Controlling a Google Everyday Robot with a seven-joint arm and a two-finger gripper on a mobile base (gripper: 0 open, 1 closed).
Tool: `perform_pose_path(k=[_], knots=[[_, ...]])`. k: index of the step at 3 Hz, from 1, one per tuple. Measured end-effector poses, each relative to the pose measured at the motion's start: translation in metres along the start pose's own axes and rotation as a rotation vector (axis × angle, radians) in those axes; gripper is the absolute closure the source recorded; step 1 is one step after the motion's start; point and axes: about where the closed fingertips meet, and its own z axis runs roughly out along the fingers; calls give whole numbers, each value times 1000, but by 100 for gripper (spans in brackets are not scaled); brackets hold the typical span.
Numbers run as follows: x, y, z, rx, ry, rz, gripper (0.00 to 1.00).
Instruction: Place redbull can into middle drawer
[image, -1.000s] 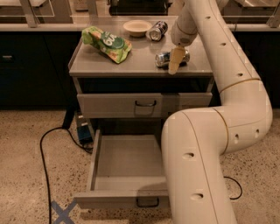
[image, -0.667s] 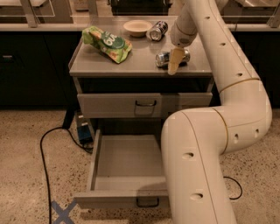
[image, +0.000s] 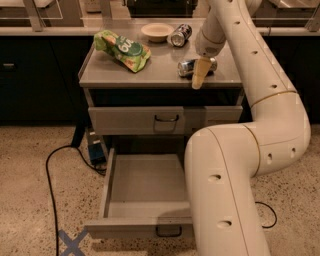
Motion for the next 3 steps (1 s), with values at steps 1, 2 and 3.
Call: perform_pose_path(k=[1,2,3], knots=[[0,1,-6,0,-3,11,0],[-3,0,-19,11,-6,12,0],[-6,2,-29,6,-10,16,0]])
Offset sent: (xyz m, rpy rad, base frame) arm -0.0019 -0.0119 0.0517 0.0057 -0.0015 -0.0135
